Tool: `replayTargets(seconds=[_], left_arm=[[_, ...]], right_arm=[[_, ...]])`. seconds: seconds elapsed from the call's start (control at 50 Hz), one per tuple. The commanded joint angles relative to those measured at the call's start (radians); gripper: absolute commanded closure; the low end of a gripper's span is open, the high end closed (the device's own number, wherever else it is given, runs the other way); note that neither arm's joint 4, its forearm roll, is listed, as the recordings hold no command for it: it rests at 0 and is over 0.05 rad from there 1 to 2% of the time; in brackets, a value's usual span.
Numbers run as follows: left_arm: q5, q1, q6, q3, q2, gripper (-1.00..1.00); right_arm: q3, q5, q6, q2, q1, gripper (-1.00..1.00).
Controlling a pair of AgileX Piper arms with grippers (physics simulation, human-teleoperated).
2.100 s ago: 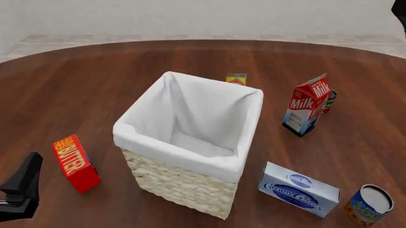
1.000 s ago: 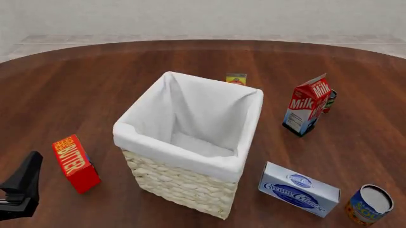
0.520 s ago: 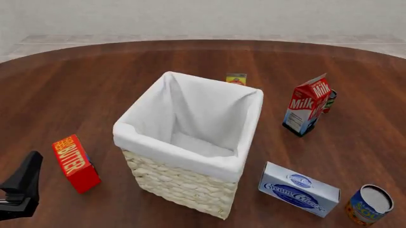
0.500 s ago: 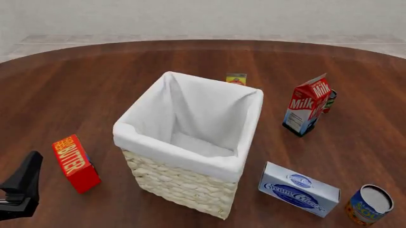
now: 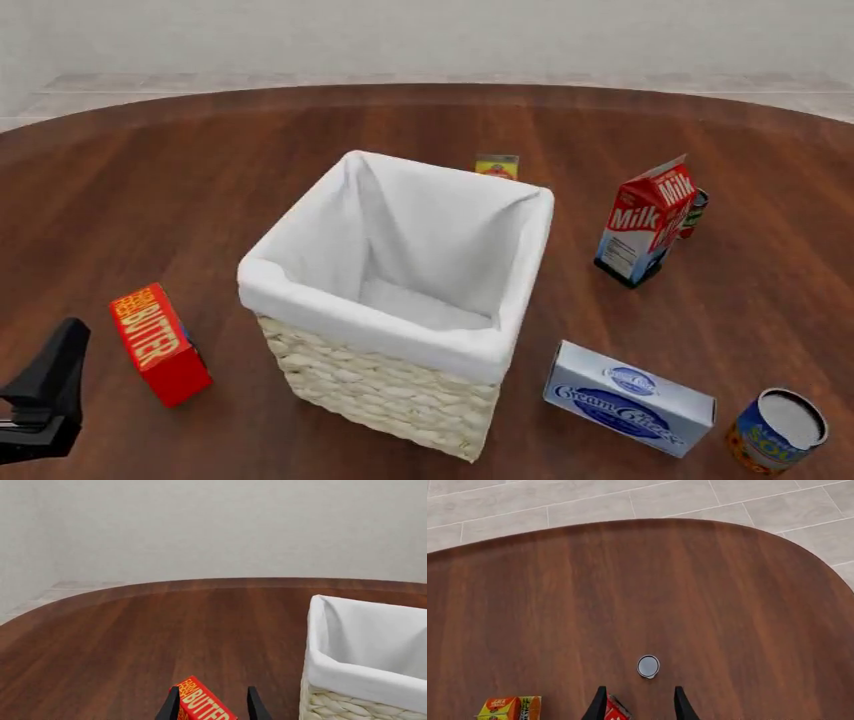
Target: Pick up the tomato sauce, and put it in the basket.
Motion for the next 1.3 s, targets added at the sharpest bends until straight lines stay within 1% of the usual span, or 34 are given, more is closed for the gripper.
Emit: replayTargets(seconds=[0.02,0.2,0.3,0.5,0.72,0.88,1.04,1.16,1.26,1.3], left_arm=[[0.005,-0.001,0.001,0.0,-0.006,-1.0],[0.005,-0.001,0.001,0.0,-0.006,-1.0],[0.005,-0.001,0.001,0.0,-0.006,-1.0],[0.005,-0.001,0.001,0.0,-0.006,-1.0],[0.005,-0.001,0.001,0.0,-0.006,-1.0],[0.005,-0.001,0.001,0.0,-0.005,-1.0],[0.005,-0.001,0.001,0.0,-0.006,-1.0],[0.005,-0.001,0.001,0.0,-0.006,-1.0],[0.005,-0.001,0.001,0.0,-0.005,-1.0],[0.005,-0.001,0.001,0.0,-0.006,-1.0]], right_arm=[[0.021,-0.001,-0.015,0.025,0.002,-1.0],[0.048,-0.002,-0.032,0.055,-0.006,-1.0],[0.064,-0.013,-0.025,0.064,-0.004,-1.0],[0.024,-0.007,-0.016,0.104,0.001,-1.0],[0.02,-0.018,-0.016,0.137,0.0,-1.0],[-0.028,-0.006,-0.023,0.173,-0.011,-1.0],[-0.057,-0.004,-0.015,0.198,-0.009,-1.0],[-0.063,-0.005,-0.014,0.215,-0.01,-1.0],[-0.026,-0.028,-0.003,0.211,-0.007,-1.0],[-0.031,-0.031,0.005,0.215,-0.007,-1.0]])
